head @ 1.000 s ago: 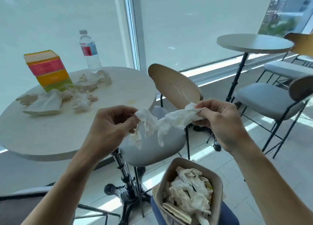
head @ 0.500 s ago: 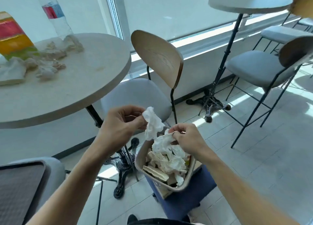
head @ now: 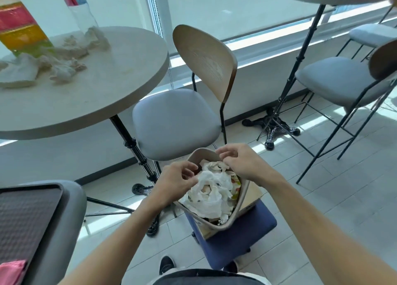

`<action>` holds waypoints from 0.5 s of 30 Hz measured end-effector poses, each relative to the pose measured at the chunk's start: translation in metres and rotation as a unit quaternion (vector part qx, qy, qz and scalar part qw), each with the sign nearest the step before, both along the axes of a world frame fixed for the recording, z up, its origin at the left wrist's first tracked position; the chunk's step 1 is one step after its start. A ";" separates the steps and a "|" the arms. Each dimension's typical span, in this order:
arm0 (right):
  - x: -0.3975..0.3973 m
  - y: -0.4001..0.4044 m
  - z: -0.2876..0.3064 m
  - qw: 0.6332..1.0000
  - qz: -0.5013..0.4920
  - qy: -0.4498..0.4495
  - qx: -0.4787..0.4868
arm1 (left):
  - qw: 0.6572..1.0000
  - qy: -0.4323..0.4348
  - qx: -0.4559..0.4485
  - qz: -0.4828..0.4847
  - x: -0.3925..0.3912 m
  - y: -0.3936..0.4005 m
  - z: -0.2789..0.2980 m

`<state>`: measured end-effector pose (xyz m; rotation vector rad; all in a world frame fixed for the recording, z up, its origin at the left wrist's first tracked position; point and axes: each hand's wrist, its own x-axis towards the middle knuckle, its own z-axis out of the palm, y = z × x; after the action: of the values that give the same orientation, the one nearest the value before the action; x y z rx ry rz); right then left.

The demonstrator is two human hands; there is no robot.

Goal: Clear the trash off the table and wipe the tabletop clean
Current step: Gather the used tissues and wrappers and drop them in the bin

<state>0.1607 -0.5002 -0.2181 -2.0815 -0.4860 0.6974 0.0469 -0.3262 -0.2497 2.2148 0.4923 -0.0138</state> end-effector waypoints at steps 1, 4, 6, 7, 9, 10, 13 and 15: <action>-0.001 0.002 0.004 1.000 0.000 -0.002 0.015 | 1.000 0.011 0.017 -0.005 0.000 0.003 -0.001; -0.003 0.012 0.019 0.998 0.001 -0.010 0.055 | 0.999 0.003 0.044 0.001 -0.003 0.012 0.014; -0.003 0.022 0.030 0.997 0.006 -0.018 0.079 | 0.999 -0.028 0.040 0.007 -0.006 0.020 0.033; -0.003 0.028 0.037 0.996 0.012 -0.024 0.090 | 0.998 -0.047 0.037 0.011 -0.008 0.025 0.045; -0.004 0.041 0.054 0.992 0.020 -0.037 0.115 | 0.996 -0.086 0.028 0.017 -0.012 0.035 0.070; -0.004 0.048 0.063 0.991 0.022 -0.043 0.128 | 0.994 -0.106 0.025 0.020 -0.015 0.041 0.084; -0.005 0.071 0.096 0.985 0.035 -0.060 0.161 | 0.986 -0.160 0.036 0.033 -0.022 0.060 0.125; -0.006 0.089 0.117 0.980 0.044 -0.073 0.179 | 0.978 -0.197 0.050 0.047 -0.028 0.076 0.150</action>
<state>0.1549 -0.4111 -0.1007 -1.7849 -0.7340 0.4682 0.0192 -0.2503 -0.0998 2.2126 0.3815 0.4999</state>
